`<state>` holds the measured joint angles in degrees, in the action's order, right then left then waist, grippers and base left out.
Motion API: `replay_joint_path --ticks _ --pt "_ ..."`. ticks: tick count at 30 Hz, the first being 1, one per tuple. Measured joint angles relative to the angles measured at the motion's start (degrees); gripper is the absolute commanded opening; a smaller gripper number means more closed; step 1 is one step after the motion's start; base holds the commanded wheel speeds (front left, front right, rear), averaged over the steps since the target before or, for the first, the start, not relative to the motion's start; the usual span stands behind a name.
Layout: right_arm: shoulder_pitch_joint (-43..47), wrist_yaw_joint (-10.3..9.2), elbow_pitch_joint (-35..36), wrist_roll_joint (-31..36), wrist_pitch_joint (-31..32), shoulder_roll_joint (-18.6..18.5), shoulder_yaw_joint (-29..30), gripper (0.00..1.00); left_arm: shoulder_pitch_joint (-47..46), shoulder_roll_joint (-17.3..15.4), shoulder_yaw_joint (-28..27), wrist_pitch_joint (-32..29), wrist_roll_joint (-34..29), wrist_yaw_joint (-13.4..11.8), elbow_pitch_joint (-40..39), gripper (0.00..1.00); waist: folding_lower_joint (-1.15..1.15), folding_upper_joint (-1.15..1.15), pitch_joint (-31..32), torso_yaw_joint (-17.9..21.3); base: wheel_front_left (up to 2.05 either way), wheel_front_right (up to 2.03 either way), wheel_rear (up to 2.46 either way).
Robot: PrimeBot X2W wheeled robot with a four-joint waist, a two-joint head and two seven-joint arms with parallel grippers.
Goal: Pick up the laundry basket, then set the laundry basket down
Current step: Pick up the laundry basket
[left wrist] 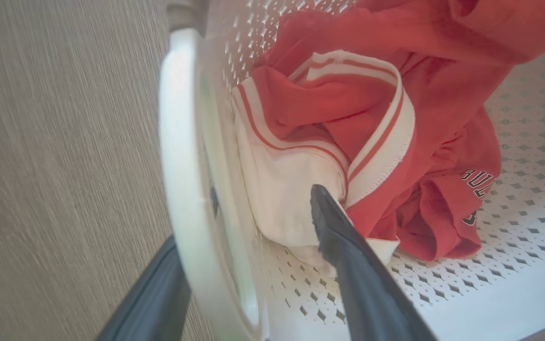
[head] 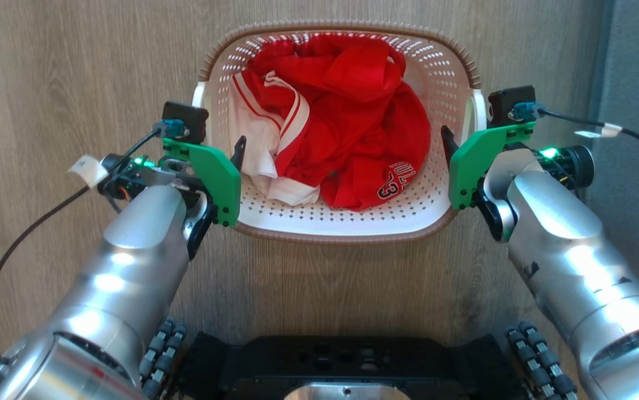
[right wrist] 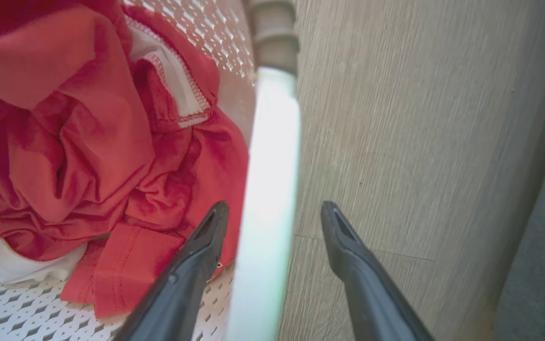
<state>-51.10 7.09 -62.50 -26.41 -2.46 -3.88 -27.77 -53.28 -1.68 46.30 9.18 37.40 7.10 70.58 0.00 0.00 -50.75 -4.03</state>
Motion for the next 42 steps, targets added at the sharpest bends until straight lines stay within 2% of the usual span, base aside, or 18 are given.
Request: replay_joint_path --ticks 20,21,22,23,24,35,42 --pt "-3.01 0.0 -4.05 -0.89 0.26 -0.02 -1.59 1.0 -3.03 0.0 7.33 0.47 5.06 -0.59 -0.08 1.0 0.0 0.01 -3.06 -0.51 0.0 0.0 0.0" --pt "-3.19 0.0 -4.36 -0.89 0.2 -0.02 -1.59 1.0 -3.16 0.0 7.54 0.47 5.53 -0.59 -0.22 0.97 0.0 0.01 -3.11 -0.57 0.0 0.0 0.0" --pt "-3.39 0.0 -4.59 -0.89 0.01 -0.02 -1.63 0.84 -3.2 0.0 7.84 0.47 5.94 -0.59 -0.4 0.57 0.0 0.01 -3.17 -0.63 0.0 0.0 0.0" --pt "-3.69 0.0 -4.79 -0.89 -0.08 -0.02 -1.66 0.28 -3.2 0.0 8.26 0.47 6.42 -0.59 -0.57 0.09 0.0 0.01 -3.2 -0.69 0.0 0.0 0.0" --pt "-3.9 0.0 -4.79 -0.89 -0.15 -0.03 -1.67 0.0 -3.2 -0.01 8.61 0.47 6.9 -0.58 -0.73 0.0 0.0 0.01 -3.22 -0.76 0.0 0.0 0.0" --pt "-4.02 0.0 -5.0 -3.09 0.09 -0.29 -2.19 0.0 -3.25 -0.11 11.7 0.45 11.8 -0.57 -1.22 0.0 0.0 0.01 -2.58 -1.24 0.0 0.0 0.0" --pt "-3.85 0.0 -4.74 -4.06 0.83 -0.38 -4.28 0.0 -3.11 -0.41 15.06 0.47 12.93 -0.57 -0.89 0.0 0.0 0.01 -0.03 -1.2 0.0 0.0 0.0"
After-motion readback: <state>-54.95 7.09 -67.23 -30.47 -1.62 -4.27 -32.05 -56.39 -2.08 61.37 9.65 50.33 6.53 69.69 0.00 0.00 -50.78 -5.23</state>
